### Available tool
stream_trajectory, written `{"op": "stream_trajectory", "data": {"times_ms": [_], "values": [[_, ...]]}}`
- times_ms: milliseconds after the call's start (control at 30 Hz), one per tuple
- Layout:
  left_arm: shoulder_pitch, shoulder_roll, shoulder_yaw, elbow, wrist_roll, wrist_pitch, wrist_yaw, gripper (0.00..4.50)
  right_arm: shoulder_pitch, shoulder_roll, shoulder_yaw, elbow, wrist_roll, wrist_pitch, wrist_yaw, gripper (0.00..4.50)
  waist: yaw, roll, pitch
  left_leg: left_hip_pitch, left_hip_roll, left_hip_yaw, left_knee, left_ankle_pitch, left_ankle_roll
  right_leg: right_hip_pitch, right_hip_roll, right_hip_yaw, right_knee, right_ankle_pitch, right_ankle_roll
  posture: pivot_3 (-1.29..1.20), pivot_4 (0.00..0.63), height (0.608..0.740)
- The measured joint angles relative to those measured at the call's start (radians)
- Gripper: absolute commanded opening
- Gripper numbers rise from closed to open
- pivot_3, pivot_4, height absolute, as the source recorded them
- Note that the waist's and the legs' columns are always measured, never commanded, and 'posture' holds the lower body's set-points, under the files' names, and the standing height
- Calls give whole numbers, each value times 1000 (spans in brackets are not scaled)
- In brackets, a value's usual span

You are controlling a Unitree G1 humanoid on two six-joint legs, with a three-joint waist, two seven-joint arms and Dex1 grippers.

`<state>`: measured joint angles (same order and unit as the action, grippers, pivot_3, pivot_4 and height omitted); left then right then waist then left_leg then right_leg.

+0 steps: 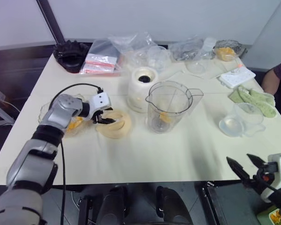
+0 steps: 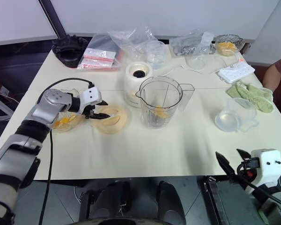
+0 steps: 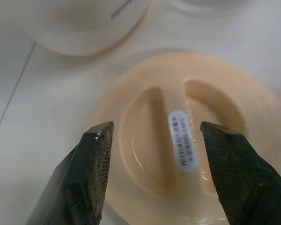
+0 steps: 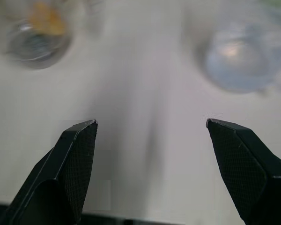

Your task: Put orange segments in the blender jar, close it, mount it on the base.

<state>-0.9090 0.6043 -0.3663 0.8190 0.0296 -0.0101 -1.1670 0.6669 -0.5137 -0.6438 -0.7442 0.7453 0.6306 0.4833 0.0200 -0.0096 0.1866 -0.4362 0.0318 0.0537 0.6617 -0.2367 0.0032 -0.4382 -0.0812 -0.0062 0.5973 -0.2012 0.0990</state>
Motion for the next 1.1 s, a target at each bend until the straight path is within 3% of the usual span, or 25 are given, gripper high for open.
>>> {"op": "stream_trajectory", "data": {"times_ms": [267, 467, 567, 700, 833, 967, 1100], "values": [[-77, -89, -10, 192, 86, -52, -50, 3058, -194, -160, 6, -60, 183, 89, -27, 3887, -6, -4, 0, -5, -1, 0, 7, 0, 0, -2, -1, 0, 0, 2, -2, 0, 150, 740], [-119, -120, -25, 257, 170, -64, 21, 3058, -339, -277, 56, -60, 230, 148, -48, 3887, -4, -5, -1, -3, -1, -2, 7, 1, 1, -1, 0, 0, 3, 3, -2, 0, 150, 740], [-127, -137, -26, 280, 193, -52, 43, 2194, -420, -315, 69, -59, 261, 165, -65, 3964, -5, -5, -1, 7, -1, -1, 7, 0, 1, 9, 0, 0, 2, 3, -2, 0, 150, 740], [-126, -146, -30, 297, 203, -60, 55, 326, -470, -331, 87, -60, 300, 181, -86, 3964, -6, -7, -4, 12, 1, -1, 6, 0, 0, 14, 0, 0, 1, 3, -4, 0, 150, 740], [-126, -141, -20, 298, 204, -53, 56, 256, -471, -332, 104, -55, 294, 190, -87, 3964, -10, -7, -5, 13, 2, -1, 6, 0, 0, 13, 0, 0, 0, 3, -4, 0, 150, 740], [-126, -132, -16, 263, 207, -9, 13, 256, -462, -333, 161, -6, 195, 183, -76, 3964, -10, -8, -5, 12, 2, 0, 6, 0, 0, 11, -1, 0, 0, 5, -6, 0, 150, 740], [-141, -59, 6, 176, 185, 56, -86, 256, -424, -329, 176, 13, 138, 174, -54, 3964, -9, -11, -3, 2, 1, 1, 5, 0, 1, 2, 0, 0, 1, 4, -5, 0, 150, 740]]}}
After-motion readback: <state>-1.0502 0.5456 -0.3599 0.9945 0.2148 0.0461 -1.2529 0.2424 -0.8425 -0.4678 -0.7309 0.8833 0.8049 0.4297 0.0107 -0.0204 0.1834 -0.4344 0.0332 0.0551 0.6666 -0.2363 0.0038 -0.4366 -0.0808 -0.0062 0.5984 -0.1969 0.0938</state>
